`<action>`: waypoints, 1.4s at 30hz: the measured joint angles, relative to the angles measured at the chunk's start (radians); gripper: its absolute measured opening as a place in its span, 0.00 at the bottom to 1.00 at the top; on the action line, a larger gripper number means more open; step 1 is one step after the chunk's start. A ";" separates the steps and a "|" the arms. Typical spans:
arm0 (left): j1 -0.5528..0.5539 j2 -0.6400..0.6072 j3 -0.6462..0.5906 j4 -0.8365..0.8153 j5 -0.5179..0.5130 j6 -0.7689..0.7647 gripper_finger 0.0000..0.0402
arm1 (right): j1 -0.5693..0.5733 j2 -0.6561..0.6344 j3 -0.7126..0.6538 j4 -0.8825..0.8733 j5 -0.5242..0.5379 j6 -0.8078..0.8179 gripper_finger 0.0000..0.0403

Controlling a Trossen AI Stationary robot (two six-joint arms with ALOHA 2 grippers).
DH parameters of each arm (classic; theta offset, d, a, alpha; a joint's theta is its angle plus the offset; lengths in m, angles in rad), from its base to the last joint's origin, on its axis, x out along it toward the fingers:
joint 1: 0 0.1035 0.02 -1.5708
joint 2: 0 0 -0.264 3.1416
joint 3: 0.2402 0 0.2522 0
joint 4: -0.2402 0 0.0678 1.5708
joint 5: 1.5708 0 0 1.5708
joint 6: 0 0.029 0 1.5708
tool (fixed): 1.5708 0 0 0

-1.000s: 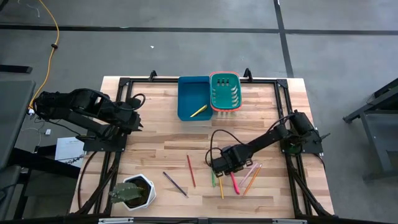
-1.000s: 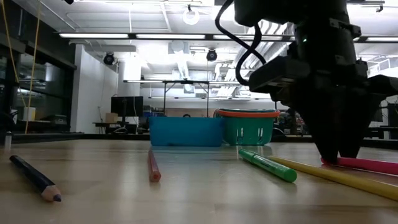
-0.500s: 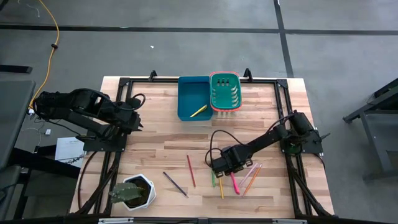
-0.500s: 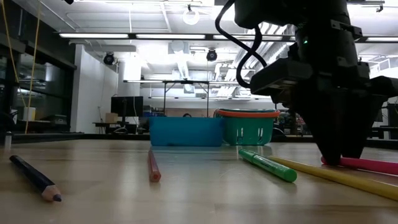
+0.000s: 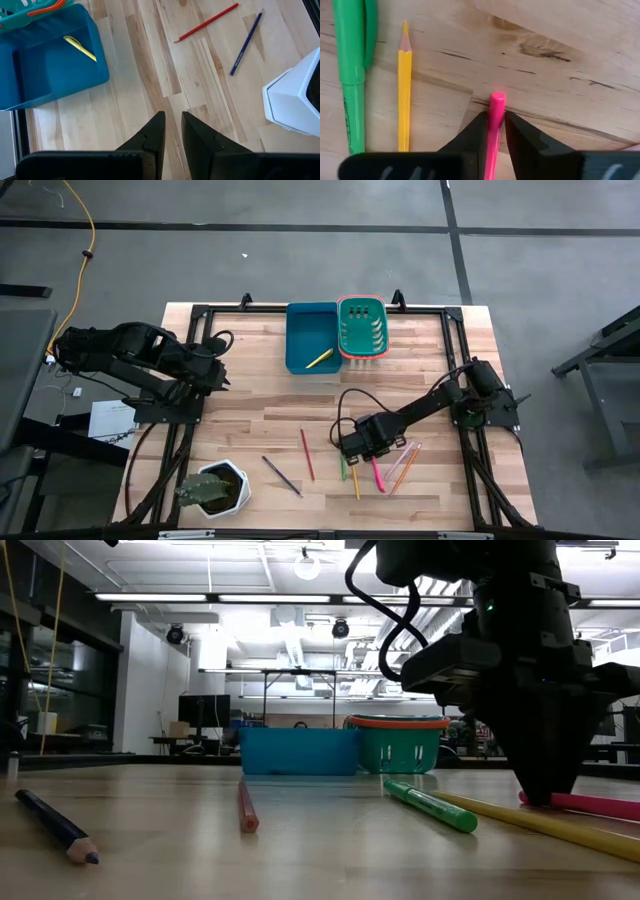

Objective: Sort pens & pencils
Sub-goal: Put the pink pen into the blue bin

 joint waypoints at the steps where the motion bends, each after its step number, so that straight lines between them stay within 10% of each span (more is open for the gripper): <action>1: 0.000 0.000 0.000 0.000 0.000 0.000 0.13 | 0.000 0.000 0.000 0.001 0.000 0.000 0.13; 42: 0.000 0.000 0.000 0.001 -0.007 0.003 0.13 | -0.090 0.000 0.078 0.049 0.064 -0.152 0.08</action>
